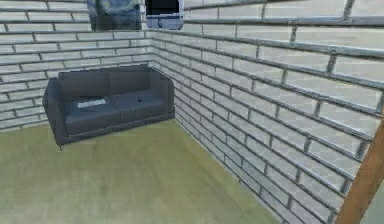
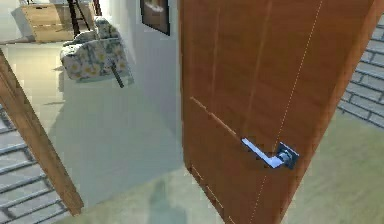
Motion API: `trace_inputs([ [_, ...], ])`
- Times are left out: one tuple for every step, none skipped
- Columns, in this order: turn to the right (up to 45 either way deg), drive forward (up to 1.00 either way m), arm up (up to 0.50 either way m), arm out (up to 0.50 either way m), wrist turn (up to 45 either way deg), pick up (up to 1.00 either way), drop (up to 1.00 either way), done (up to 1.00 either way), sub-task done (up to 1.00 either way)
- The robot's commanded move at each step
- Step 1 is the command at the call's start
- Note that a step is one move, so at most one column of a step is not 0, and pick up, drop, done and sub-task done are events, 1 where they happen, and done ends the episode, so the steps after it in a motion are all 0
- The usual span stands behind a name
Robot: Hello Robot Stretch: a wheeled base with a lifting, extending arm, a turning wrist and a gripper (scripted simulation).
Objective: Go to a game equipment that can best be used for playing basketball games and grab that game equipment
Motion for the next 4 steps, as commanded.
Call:
trace_inputs([
  [45.0,0.0,0.0,0.0,0.0,0.0,0.0,0.0,0.0],
  [15.0,0.0,0.0,0.0,0.0,0.0,0.0,0.0,0.0],
  [0.0,1.0,0.0,0.0,0.0,0.0,0.0,0.0,0.0],
  [0.0,0.35,0.0,0.0,0.0,0.0,0.0,0.0,0.0],
])
